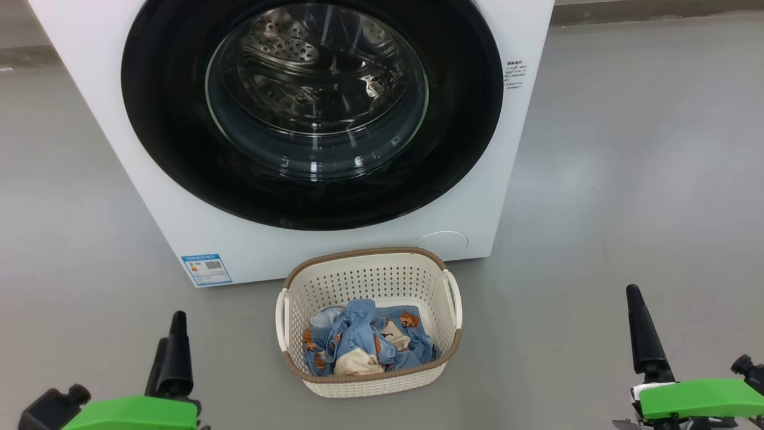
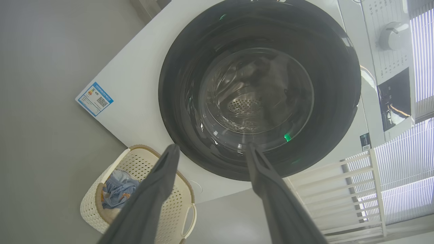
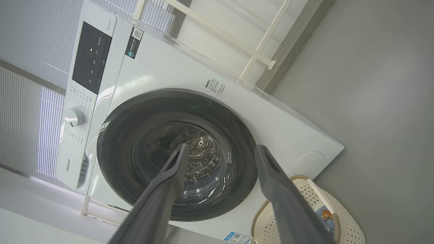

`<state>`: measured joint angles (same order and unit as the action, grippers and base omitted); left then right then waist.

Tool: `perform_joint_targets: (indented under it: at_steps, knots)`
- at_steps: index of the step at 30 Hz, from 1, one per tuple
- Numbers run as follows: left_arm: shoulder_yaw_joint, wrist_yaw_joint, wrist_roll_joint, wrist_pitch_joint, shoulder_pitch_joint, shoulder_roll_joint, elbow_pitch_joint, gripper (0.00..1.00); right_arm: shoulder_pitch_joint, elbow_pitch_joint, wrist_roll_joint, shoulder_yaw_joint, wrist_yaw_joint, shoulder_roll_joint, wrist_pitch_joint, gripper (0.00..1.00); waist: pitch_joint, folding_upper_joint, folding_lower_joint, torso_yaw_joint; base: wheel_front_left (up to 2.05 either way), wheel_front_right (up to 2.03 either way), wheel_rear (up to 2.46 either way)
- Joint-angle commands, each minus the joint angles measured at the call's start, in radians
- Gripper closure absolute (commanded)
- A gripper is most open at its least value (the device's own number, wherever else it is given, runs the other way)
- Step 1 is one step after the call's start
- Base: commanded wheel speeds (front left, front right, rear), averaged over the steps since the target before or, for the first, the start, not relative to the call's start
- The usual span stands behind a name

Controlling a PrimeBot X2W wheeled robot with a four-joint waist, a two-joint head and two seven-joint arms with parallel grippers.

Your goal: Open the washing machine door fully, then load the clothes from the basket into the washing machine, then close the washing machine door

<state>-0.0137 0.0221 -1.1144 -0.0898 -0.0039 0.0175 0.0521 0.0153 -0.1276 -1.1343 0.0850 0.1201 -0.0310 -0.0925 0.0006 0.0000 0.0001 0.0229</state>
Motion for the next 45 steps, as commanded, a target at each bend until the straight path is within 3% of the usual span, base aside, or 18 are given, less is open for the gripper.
perform_joint_targets:
  at_steps: [1,10,25,36,45]
  knots:
    - [0.015,0.009,0.032,-0.012,-0.024,0.017,-0.039,0.0,0.034,0.037,0.028,-0.018,0.006,-0.009,-0.01,0.0,0.0,0.0,-0.0001,0.0,0.0,0.0,0.0]
    - [-0.023,0.076,0.192,-0.039,-0.026,0.02,-0.077,0.0,0.033,0.048,0.169,-0.036,0.007,-0.01,-0.037,0.0,0.003,0.0,-0.0001,0.002,0.0,0.0,0.0]
    - [-0.119,0.11,0.449,-0.083,-0.029,0.024,-0.093,0.0,0.038,0.08,0.377,-0.057,0.008,-0.013,-0.081,0.0,0.003,0.0,-0.0001,0.001,0.0,0.0,0.0]
    - [-0.17,0.184,0.651,-0.115,-0.034,0.027,-0.091,0.0,0.038,0.086,0.538,-0.071,0.009,-0.015,-0.113,0.0,0.006,0.0,-0.0001,-0.001,0.0,0.0,0.0]
    - [-0.22,0.175,0.75,-0.142,-0.031,0.03,-0.045,0.0,0.038,0.065,0.686,-0.073,0.01,-0.017,-0.139,0.0,0.008,0.0,-0.0001,0.0,0.0,0.0,0.0]
